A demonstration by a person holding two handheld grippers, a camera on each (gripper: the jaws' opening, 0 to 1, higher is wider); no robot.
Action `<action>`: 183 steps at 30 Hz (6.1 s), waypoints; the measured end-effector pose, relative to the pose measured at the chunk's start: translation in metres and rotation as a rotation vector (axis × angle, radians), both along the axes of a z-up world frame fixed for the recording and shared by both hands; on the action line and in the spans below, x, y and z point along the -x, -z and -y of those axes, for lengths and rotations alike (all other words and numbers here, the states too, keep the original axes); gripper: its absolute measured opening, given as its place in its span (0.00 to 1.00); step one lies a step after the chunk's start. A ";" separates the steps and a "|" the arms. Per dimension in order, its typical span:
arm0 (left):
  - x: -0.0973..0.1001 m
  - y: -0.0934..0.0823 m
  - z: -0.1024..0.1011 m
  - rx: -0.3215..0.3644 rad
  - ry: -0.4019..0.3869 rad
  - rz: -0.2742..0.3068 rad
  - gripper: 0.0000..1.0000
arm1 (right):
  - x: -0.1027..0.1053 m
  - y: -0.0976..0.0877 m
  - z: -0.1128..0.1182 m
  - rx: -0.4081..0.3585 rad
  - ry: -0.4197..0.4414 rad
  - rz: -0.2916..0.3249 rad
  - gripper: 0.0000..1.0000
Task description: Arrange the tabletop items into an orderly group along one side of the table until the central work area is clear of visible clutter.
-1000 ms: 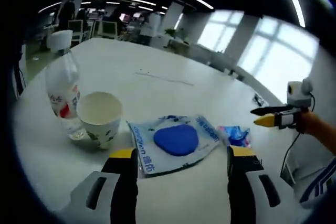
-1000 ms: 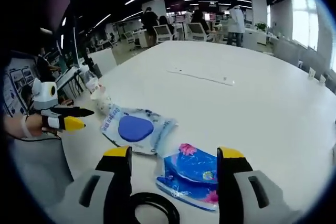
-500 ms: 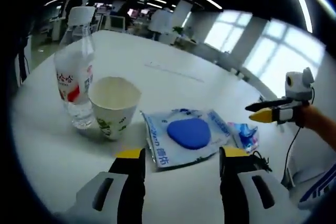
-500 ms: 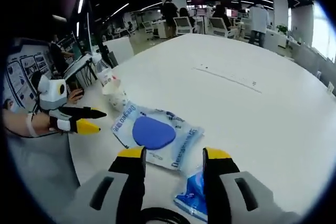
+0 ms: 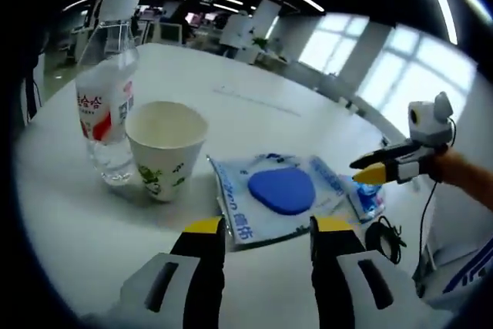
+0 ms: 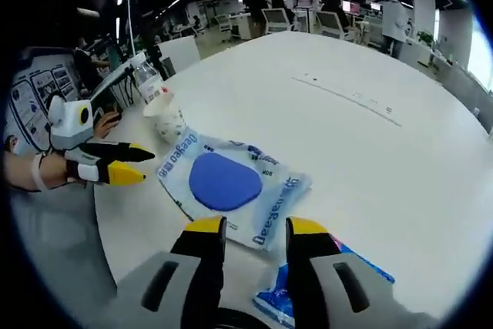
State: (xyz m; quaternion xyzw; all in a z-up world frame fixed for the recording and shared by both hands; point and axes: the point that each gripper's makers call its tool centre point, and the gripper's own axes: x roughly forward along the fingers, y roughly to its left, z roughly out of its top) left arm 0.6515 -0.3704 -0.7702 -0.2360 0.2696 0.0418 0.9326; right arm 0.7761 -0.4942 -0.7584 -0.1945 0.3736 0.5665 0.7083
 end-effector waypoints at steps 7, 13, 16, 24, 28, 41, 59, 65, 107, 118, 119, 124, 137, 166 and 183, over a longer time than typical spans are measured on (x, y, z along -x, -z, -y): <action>0.002 0.014 -0.010 -0.008 -0.019 -0.045 0.41 | 0.001 0.012 0.003 0.031 0.006 -0.006 0.23; 0.002 0.016 -0.008 0.016 -0.026 -0.055 0.31 | -0.002 0.020 0.001 0.055 0.014 -0.002 0.22; 0.001 0.016 -0.007 0.011 -0.026 -0.046 0.28 | -0.005 0.025 -0.001 0.054 0.029 -0.028 0.22; 0.006 0.021 -0.003 0.014 -0.035 -0.079 0.23 | -0.010 0.032 -0.004 0.072 0.025 -0.028 0.16; 0.007 0.021 -0.001 0.015 -0.027 -0.077 0.13 | -0.011 0.036 -0.001 0.086 0.033 -0.037 0.14; 0.012 0.027 -0.007 0.023 -0.059 -0.093 0.00 | -0.011 0.039 0.000 0.102 0.041 -0.054 0.02; 0.004 0.018 -0.017 0.014 -0.080 -0.059 0.00 | -0.009 0.021 -0.004 0.045 0.082 -0.053 0.00; 0.003 0.006 -0.020 0.013 -0.092 -0.021 0.00 | -0.006 0.010 -0.003 0.010 0.106 -0.053 0.00; 0.012 0.023 -0.021 0.065 -0.037 -0.029 0.00 | 0.027 0.030 0.015 0.043 0.191 -0.080 0.00; 0.014 0.025 -0.020 0.087 -0.058 -0.029 0.00 | 0.029 0.031 0.018 0.066 0.173 -0.058 0.00; 0.014 0.025 -0.020 0.092 -0.061 -0.030 0.00 | 0.029 0.031 0.018 0.071 0.172 -0.056 0.01; 0.014 0.025 -0.020 0.087 -0.063 -0.025 0.00 | 0.028 0.029 0.019 0.067 0.173 -0.046 0.04; 0.013 0.014 -0.024 0.051 -0.061 0.040 0.00 | 0.024 0.010 0.021 0.042 0.166 -0.016 0.05; 0.024 -0.045 0.003 0.160 0.264 0.179 0.76 | 0.086 -0.031 0.022 -0.198 -0.022 0.037 0.68; 0.064 -0.066 -0.023 0.075 0.378 0.147 0.96 | 0.108 -0.026 0.050 -0.169 -0.031 0.027 0.97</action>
